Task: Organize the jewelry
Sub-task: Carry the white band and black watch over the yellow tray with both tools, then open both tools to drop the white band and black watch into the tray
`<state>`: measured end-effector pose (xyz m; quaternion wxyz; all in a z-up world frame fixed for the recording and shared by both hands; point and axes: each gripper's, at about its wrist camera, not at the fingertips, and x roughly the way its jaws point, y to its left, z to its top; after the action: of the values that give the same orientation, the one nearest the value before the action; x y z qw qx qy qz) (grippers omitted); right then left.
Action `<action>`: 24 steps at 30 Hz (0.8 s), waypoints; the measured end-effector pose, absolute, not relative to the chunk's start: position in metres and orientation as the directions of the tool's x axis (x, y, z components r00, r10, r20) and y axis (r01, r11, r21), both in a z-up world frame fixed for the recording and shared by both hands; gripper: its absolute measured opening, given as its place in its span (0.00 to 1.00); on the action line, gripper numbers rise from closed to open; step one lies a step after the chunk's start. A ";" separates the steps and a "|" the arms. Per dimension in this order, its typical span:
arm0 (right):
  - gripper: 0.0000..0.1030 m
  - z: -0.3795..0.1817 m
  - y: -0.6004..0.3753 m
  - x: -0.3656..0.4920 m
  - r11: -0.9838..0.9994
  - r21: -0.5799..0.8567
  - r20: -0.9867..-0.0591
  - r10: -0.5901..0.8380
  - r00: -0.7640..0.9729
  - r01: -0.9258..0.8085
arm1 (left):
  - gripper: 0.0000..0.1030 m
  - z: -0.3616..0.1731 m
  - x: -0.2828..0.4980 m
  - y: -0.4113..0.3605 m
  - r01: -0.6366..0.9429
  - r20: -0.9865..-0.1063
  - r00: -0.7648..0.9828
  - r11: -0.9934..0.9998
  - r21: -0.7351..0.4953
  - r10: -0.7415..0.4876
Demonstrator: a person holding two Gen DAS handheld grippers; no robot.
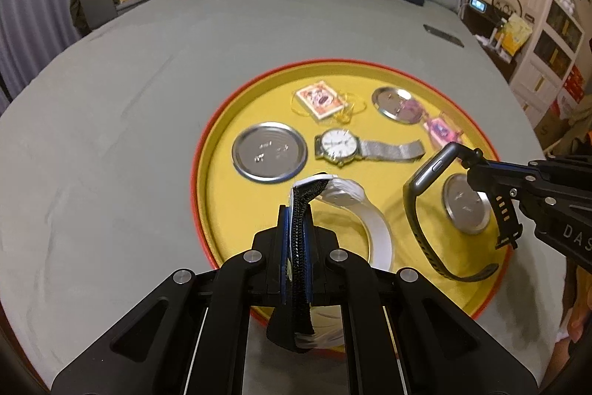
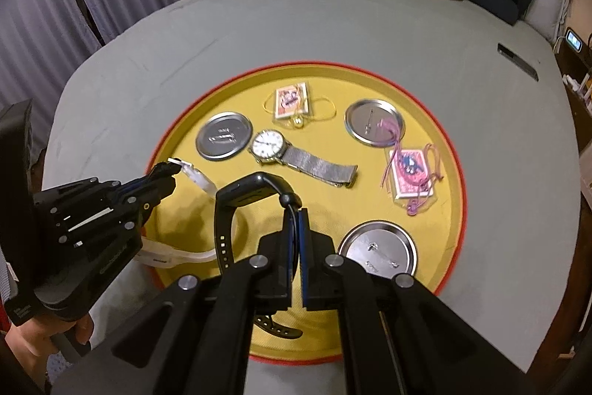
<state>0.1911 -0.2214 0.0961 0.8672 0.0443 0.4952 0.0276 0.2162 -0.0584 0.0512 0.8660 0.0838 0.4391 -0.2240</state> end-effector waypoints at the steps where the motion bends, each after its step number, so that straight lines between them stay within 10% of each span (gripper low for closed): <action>1: 0.04 0.093 -0.222 0.193 0.995 0.104 -0.859 0.091 0.504 -0.003 | 0.06 0.046 0.219 -0.058 0.460 -0.803 0.510 0.887 -0.050 -0.310; 24: 0.04 0.033 -0.225 0.228 0.999 0.052 -0.889 0.042 0.456 0.010 | 0.07 0.006 0.243 -0.069 0.483 -0.791 0.546 0.875 0.028 -0.276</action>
<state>0.2277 -0.2250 0.0333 0.8528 0.0247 0.5215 0.0093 0.2427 -0.0695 0.0063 0.8708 0.1220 0.4236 -0.2177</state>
